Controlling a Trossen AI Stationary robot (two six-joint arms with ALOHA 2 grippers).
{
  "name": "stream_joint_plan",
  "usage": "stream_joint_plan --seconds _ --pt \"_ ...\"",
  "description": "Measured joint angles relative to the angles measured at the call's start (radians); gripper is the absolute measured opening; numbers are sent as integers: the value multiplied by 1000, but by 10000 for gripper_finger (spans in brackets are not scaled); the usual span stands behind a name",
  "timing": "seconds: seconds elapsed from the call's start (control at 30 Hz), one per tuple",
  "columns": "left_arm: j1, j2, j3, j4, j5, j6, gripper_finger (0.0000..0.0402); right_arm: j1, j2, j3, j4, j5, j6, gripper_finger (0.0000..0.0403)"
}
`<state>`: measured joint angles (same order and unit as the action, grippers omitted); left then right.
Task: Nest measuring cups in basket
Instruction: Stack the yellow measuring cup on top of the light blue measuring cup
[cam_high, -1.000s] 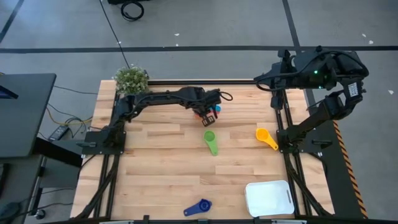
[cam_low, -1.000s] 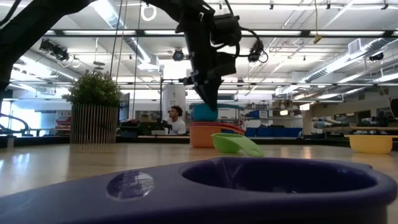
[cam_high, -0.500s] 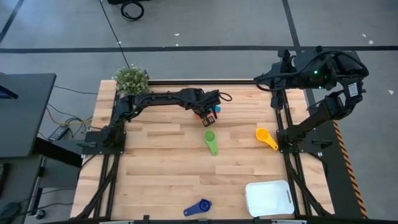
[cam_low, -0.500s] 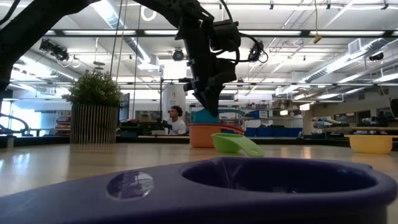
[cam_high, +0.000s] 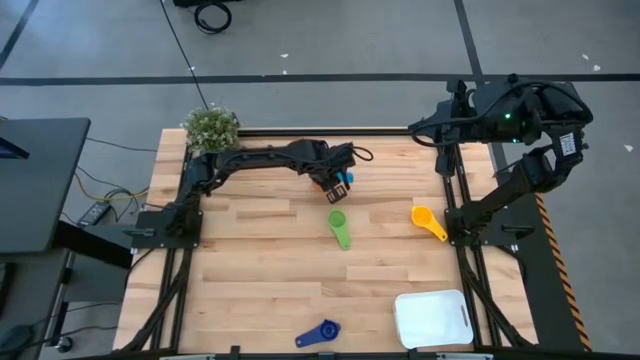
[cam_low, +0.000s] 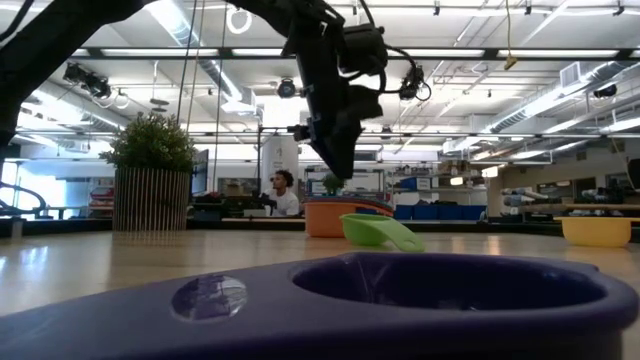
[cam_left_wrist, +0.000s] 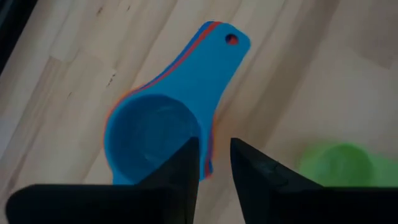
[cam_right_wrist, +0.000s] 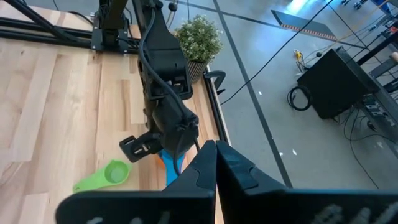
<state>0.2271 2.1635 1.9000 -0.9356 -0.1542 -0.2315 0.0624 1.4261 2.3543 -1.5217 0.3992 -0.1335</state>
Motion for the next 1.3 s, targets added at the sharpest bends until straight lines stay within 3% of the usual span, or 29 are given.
stream_joint_plan --seconds 0.27,0.5,0.73,0.93,1.1,1.3 --pt "-63 -1 232 -262 21 6 67 0 0 0 -52 -8 37 6" --pt "-150 -6 461 -484 19 3 10 0 -11 0 -50 -79 30 2" --pt "-261 -105 411 -649 28 -171 5 0 -10 0 -50 -119 52 2" --pt "-377 -157 411 -613 66 -357 2 0 -10 0 -50 -132 36 1" --pt "-469 -172 409 -621 -79 -537 2 0 -10 -2 -49 -171 69 1" --pt "-598 -235 409 -636 -322 -628 2 0 -39 -45 -49 -168 85 1"
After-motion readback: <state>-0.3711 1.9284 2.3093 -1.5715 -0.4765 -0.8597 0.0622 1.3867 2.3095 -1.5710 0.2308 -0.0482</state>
